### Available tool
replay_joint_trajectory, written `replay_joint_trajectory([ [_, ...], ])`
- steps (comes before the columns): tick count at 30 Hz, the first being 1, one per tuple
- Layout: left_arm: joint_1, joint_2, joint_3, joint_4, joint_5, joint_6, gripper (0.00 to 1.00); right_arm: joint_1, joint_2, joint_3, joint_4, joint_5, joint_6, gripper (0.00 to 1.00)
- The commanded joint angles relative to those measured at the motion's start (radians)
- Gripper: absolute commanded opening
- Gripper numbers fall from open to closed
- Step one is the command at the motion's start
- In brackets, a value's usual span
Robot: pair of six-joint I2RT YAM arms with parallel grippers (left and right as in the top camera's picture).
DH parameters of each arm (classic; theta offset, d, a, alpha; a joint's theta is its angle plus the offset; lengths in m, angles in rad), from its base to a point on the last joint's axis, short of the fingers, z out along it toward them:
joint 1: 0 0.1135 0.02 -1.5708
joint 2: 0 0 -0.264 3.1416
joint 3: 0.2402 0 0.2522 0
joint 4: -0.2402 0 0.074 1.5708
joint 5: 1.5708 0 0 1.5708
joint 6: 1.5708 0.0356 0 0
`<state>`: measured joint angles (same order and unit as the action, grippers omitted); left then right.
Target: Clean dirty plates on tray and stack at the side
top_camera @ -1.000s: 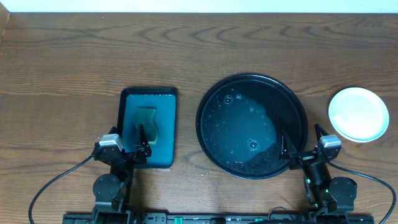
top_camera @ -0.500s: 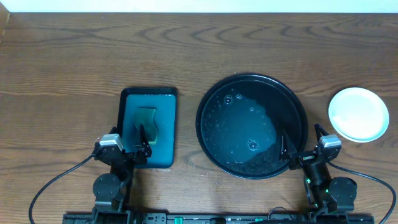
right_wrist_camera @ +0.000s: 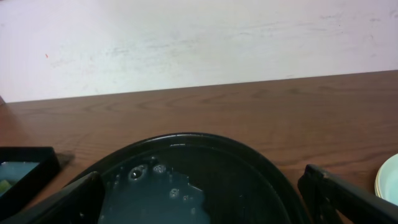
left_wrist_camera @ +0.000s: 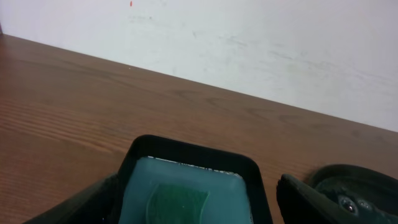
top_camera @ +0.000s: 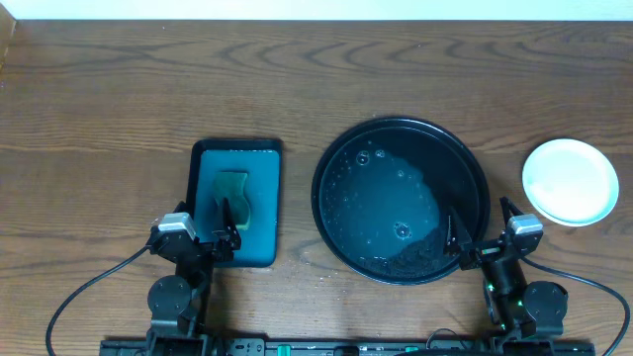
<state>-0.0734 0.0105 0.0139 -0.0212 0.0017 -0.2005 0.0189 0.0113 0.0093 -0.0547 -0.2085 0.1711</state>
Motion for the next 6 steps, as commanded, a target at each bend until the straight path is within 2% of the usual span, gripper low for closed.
replay_joint_trajectory([
  [1,0.004,0.0,-0.01,-0.051,-0.013,0.02,0.79,0.005,-0.006,-0.004,0.0,0.002,-0.012,0.99],
  [6,0.004,0.0,-0.01,-0.051,-0.013,0.02,0.79,0.005,-0.006,-0.004,0.0,0.002,-0.012,0.99],
])
